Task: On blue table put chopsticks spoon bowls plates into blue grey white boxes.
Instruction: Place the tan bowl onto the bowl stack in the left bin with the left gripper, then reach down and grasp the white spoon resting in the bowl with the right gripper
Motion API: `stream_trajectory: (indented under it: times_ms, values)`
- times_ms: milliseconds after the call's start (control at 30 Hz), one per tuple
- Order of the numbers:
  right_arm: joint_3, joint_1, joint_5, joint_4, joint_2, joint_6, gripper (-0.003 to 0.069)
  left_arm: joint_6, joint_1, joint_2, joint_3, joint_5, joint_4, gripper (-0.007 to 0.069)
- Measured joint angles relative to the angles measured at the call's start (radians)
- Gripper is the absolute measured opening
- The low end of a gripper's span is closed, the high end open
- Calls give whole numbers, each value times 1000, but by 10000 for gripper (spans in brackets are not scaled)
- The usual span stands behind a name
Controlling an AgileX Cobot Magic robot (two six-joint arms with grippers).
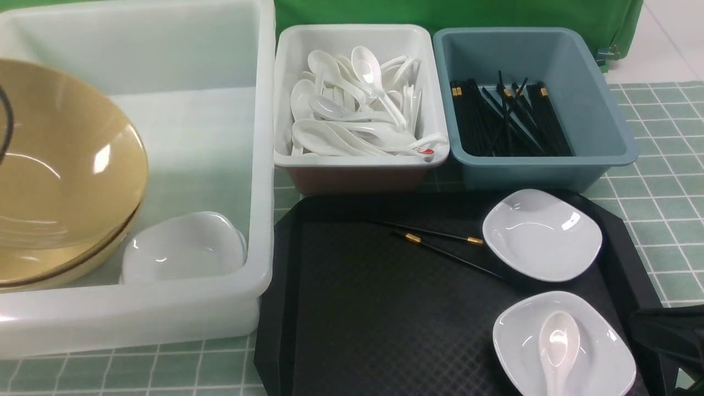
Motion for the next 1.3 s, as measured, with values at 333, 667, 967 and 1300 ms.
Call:
stream_trajectory:
  times_ms: [333,667,967,1300]
  values:
    - [1,0,-15,2,8,6,48,69,0,93,37,-42,-32,286]
    - [-28,0,104,5,196,110,220,4,0,-63,-67,87,-90,603]
    - [-83,0,85,7,464,188,461,99,-142,-320,-80,151,-252,328]
    - [-87,0,-133,301,711,54,397,351,-463,-708,211,75,-254,1]
